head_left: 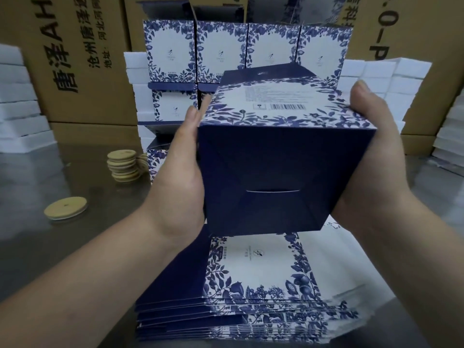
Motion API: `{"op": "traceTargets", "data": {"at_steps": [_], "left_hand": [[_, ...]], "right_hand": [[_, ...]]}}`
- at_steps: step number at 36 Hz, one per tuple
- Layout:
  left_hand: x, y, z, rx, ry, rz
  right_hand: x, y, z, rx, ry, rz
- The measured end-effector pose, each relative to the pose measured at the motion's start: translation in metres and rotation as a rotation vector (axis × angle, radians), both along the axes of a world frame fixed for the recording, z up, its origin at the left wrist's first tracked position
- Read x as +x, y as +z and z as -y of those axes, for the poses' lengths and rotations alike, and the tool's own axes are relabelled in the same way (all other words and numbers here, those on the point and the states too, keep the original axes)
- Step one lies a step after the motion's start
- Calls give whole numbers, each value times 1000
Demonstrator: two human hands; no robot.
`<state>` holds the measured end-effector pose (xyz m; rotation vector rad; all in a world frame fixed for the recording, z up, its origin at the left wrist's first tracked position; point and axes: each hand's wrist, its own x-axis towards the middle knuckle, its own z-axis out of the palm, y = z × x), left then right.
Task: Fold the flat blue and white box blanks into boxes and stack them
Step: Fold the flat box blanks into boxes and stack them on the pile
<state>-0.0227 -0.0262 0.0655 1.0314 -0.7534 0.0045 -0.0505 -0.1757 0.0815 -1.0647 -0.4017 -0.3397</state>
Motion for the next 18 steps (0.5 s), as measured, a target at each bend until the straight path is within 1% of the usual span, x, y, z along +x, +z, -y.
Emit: {"op": "traceTargets", "data": {"at_steps": [4, 7, 9, 13, 15, 18], "left_hand": [[8, 1, -6, -95, -46, 19], [9, 5, -12, -31, -57, 117], [11, 3, -14, 33, 7, 168], [16, -6, -11, 99, 162, 225], [16, -7, -9, 153, 248, 279], [18, -8, -7, 146, 267, 290]], "right_hand": [[1, 2, 7, -63, -11, 36], [4, 6, 10, -161, -19, 66], [8, 5, 11, -220, -97, 94], [14, -4, 9, -435, -392, 175], [18, -11, 8, -489, -449, 191], [21, -16, 5, -507, -466, 225]]}}
